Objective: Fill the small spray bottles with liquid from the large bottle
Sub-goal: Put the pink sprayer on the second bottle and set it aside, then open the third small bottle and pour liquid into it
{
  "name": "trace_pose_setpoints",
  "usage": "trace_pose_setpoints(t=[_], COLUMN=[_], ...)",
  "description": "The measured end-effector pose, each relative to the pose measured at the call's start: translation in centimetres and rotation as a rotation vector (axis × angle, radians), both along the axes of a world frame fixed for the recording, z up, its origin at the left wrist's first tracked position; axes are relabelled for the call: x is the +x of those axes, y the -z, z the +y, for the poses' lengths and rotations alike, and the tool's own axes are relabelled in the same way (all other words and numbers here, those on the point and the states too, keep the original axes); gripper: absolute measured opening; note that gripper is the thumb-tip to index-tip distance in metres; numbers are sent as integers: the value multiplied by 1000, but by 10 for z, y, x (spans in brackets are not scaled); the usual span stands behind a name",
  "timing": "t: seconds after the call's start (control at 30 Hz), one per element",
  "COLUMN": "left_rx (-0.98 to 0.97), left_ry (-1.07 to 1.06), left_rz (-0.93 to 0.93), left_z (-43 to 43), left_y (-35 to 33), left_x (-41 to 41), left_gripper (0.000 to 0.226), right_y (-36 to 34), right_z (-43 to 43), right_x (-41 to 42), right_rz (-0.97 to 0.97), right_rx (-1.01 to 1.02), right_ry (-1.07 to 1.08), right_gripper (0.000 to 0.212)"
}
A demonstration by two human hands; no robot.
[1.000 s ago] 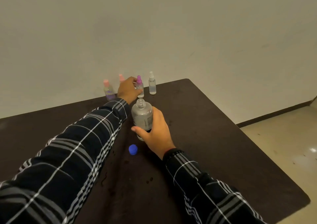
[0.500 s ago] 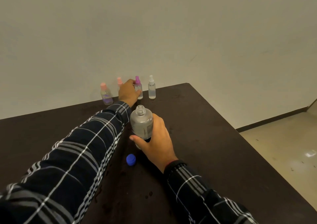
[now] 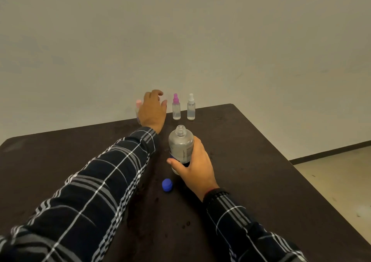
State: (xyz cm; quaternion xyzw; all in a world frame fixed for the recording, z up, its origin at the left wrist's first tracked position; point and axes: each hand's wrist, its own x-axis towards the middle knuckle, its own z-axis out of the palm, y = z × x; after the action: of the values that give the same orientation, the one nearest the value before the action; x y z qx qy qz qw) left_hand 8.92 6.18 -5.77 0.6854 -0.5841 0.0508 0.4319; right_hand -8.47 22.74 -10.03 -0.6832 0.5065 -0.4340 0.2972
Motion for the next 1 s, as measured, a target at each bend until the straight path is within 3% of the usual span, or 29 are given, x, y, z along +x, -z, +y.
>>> trace_pose_setpoints(t=[0.23,0.43,0.67,0.87,0.93,1.0], left_rx=[199,164,136,173,192,207], left_ry=[5,16,32,124,141,145], left_rz=[53,91,69,94,138,155], left_z=[-15,-20,33,132,168,202], left_y=[7,6,-11,-11,-14,-17], left_x=[9,14,27,62,67,70], left_gripper=[58,30,36,27,24,28], right_y=[1,3,-2,-12,-17,-23], right_z=[-1,-3,3,9,8,11], right_x=[-1,-1,-2,-3,-4,-6], right_rz=[10,24,-4,-22,4,29], right_rx=[0,-1,31,94,140,208], right_ry=[-7,-10,-34,-53,-59,-44], right_gripper=[80,82,79,78,89,120])
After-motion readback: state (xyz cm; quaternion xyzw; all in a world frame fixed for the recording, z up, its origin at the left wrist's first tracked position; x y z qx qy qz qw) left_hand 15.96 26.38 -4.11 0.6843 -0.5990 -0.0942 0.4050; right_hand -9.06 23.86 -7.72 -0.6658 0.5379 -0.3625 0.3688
